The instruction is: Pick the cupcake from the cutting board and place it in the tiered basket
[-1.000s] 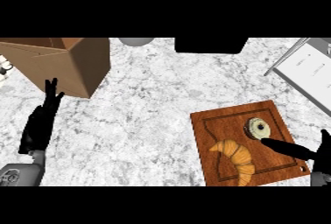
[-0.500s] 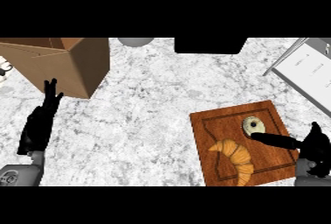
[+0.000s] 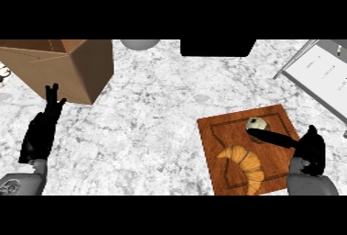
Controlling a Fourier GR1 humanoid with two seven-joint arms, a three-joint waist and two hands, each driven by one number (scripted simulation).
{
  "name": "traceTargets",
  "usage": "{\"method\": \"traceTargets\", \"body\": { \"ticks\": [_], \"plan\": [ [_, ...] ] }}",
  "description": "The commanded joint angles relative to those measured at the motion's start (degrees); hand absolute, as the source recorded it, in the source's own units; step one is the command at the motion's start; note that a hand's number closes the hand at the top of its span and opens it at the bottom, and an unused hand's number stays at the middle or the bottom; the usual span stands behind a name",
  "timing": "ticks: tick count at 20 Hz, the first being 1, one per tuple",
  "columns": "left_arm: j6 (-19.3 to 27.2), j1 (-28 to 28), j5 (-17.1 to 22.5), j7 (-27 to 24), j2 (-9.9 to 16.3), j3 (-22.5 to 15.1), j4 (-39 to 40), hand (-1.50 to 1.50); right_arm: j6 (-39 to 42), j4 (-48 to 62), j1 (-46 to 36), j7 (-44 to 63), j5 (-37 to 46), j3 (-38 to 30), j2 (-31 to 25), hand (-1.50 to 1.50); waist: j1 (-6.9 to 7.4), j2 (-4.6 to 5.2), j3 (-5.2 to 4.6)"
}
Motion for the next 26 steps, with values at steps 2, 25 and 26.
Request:
{"method": "traceTargets", "body": {
  "ticks": [2, 25, 26],
  "plan": [
    [-0.51, -0.92, -0.13, -1.52, -0.58, -0.48, -0.92, 0.00, 6.92, 2.61, -6.04, 12.40, 5.42, -5.48, 4.05, -1.50, 0.05, 0.26, 0.42],
    [-0.09, -3.18, -2.30, -2.98, -2.63, -0.05, 2.65, 0.00, 13.92, 12.74, -13.95, 10.30, 2.56, -1.61, 4.57, 1.50, -0.12, 0.34, 0.56],
    [-1.72, -1.87, -1.05, -0.84, -1.12, 0.62, -1.00, 0.00, 15.85, 11.43, -13.20, 8.96, 1.46, -4.06, 2.91, 1.50, -0.04, 0.13, 0.62]
  ]
}}
